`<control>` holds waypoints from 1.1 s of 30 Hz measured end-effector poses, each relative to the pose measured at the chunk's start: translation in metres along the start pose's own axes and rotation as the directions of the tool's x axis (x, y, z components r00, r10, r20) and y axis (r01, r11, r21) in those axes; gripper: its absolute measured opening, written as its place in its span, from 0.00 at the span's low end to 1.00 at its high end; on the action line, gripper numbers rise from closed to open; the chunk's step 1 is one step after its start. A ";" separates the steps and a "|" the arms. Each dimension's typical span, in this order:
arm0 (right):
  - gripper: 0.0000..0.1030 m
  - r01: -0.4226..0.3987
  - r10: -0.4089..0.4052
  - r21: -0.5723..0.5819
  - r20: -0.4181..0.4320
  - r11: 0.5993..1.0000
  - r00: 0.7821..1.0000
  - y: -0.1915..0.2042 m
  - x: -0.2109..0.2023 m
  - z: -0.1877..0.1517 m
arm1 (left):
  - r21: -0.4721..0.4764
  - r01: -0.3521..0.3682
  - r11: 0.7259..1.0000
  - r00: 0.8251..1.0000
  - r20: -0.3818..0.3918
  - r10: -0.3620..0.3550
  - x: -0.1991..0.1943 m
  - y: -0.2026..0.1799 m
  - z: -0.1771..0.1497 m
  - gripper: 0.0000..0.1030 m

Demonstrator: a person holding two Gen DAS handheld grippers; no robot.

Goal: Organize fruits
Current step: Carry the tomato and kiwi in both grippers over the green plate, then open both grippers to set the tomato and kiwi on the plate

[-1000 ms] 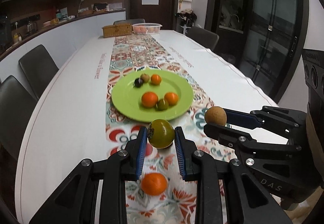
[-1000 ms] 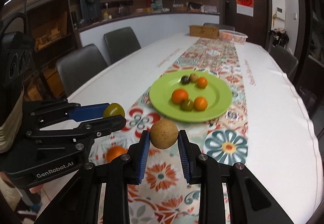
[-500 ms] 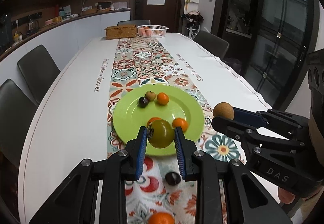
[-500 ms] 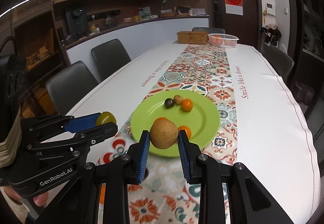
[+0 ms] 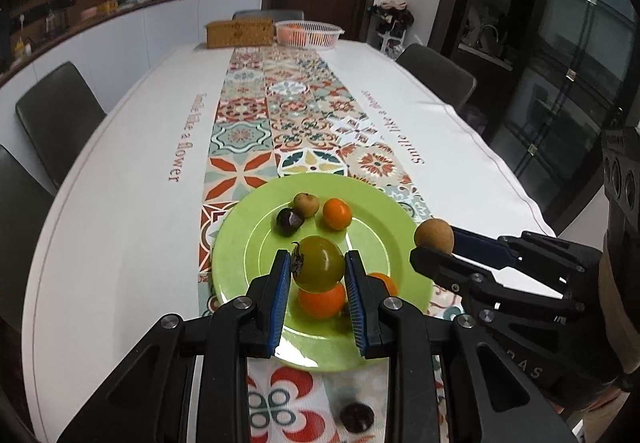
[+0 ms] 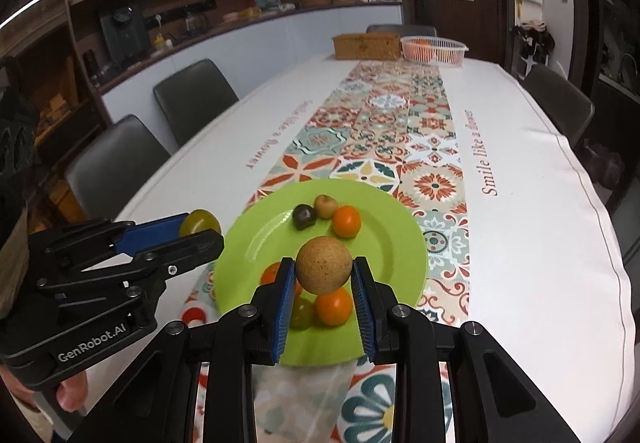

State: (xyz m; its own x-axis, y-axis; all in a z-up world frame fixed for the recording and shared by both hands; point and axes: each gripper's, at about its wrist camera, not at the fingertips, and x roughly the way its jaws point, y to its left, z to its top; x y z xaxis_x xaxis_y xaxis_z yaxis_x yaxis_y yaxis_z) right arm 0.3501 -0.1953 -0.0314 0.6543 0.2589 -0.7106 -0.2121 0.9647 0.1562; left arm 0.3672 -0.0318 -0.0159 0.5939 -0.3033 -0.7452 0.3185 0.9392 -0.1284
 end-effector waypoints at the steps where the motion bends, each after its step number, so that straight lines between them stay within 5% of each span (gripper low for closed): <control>1: 0.29 -0.001 0.001 0.002 -0.013 1.000 1.000 -0.001 0.005 0.001 | -0.014 0.006 1.000 1.000 -0.016 -0.006 0.008 0.004 0.003 0.27; 12: 0.29 0.026 -0.024 0.022 -0.112 0.999 0.993 -0.011 0.057 0.008 | -0.073 0.004 0.997 0.991 -0.130 -0.013 0.055 0.022 0.010 0.27; 18: 0.32 0.021 -0.016 0.040 -0.119 0.999 0.993 -0.015 0.064 0.008 | -0.067 -0.016 0.998 0.991 -0.132 0.007 0.057 0.023 0.012 0.37; 33: 0.39 0.035 -0.034 0.057 -0.019 0.998 0.999 -0.016 0.007 -0.003 | 0.033 -0.189 0.981 0.982 -0.005 0.189 -0.017 0.007 -0.007 0.45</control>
State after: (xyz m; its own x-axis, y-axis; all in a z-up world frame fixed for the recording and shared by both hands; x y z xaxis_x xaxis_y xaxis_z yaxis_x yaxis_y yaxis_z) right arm 0.3563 -0.2087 -0.0409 0.6474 0.2249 -0.7282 -0.1471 0.9744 0.1701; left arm 0.3541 -0.0194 -0.0086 0.6400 -0.1195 -0.7590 0.2248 0.9737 0.0363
